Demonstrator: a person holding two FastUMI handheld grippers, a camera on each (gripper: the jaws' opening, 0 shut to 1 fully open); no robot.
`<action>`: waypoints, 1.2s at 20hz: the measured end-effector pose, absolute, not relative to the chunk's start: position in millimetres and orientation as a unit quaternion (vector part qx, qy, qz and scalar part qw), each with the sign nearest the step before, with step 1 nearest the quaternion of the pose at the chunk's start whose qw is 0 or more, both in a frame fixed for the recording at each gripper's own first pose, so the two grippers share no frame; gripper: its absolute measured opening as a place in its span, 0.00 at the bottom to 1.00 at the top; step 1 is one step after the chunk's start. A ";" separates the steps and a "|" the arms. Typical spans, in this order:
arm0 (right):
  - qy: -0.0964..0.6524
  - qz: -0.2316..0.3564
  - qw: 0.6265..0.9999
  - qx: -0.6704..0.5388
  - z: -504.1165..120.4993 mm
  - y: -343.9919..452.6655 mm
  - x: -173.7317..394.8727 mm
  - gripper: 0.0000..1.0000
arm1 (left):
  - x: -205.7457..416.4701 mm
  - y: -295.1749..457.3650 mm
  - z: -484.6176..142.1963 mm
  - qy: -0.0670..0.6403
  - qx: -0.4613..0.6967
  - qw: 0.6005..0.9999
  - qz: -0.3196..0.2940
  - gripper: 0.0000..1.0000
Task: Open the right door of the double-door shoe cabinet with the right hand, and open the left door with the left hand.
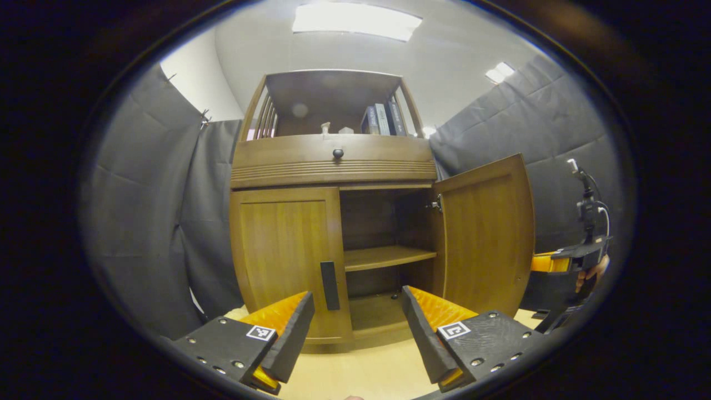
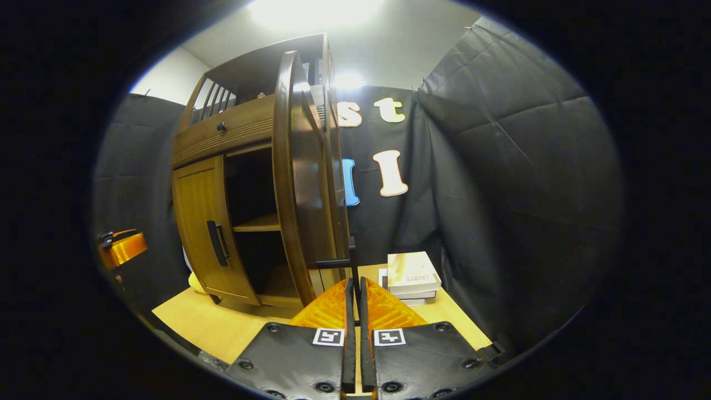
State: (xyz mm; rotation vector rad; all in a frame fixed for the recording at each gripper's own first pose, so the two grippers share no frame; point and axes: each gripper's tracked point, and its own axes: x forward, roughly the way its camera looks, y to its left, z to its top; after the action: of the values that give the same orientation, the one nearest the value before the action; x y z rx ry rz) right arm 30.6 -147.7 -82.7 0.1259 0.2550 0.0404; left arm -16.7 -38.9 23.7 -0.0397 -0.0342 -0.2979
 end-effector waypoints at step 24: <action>0.072 -0.062 0.995 0.011 -19.0 -144.2 -68.5 0.96 | 14.8 -34.3 5.6 0.013 -0.047 0.991 -0.123 0.92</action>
State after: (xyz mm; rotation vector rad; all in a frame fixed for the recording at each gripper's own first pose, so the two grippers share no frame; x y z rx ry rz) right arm -68.5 -144.2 -19.0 0.0220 0.1434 -0.1250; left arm 14.8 -34.3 5.6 -0.0933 0.0271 -0.2470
